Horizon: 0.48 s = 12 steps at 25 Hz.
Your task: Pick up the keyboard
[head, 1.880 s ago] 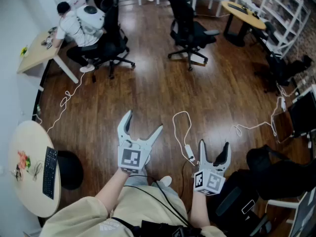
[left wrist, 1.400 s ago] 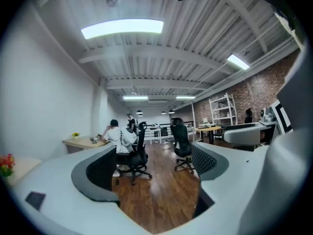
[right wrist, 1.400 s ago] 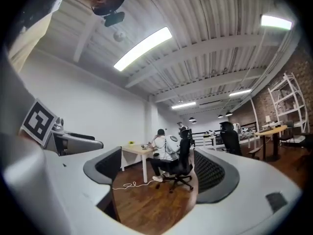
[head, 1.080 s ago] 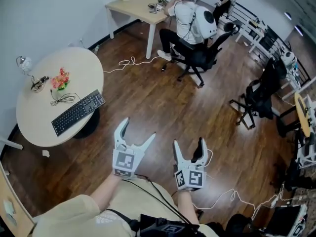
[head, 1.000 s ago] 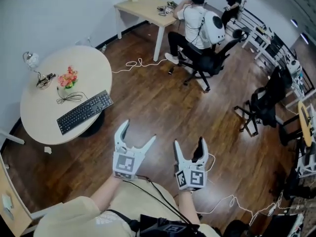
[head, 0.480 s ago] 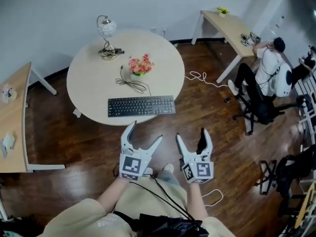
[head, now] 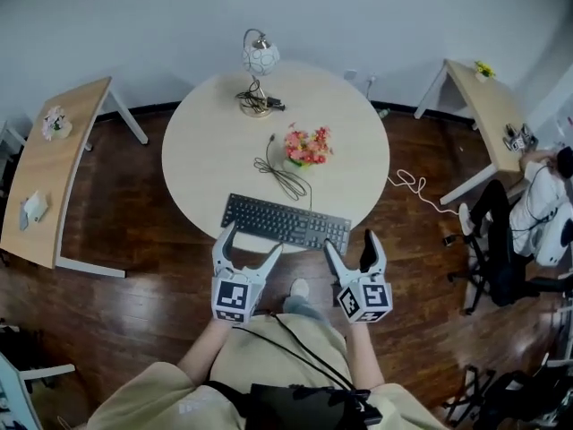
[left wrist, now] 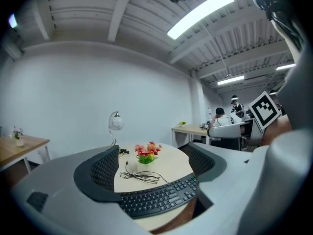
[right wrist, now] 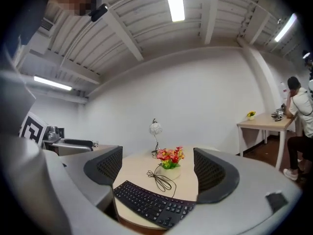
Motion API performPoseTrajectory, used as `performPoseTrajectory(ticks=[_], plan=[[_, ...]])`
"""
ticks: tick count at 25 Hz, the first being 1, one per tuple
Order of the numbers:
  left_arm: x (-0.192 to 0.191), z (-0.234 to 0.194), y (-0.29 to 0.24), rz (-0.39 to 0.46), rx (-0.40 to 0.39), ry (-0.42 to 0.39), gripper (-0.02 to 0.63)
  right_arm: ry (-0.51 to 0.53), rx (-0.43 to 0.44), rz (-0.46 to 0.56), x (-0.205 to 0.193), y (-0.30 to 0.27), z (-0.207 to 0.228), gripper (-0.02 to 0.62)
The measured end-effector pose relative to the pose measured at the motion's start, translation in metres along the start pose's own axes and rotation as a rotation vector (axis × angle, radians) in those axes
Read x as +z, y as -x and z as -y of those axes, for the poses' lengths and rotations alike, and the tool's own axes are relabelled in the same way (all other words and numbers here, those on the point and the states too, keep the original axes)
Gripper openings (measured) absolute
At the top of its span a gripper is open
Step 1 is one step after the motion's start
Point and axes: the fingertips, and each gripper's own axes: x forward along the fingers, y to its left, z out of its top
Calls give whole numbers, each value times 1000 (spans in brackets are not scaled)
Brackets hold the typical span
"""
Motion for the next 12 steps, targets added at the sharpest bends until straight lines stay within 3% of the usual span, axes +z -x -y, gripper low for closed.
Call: performPoseTrajectory(ticks=[7,12], plan=[[-12,-26,-70,-70,119,10,421,2,92,-124,-19,-65,65,471],[-39,-27,-96,-162,141,32,422,-38,110,-306,-88,-73,110,471]])
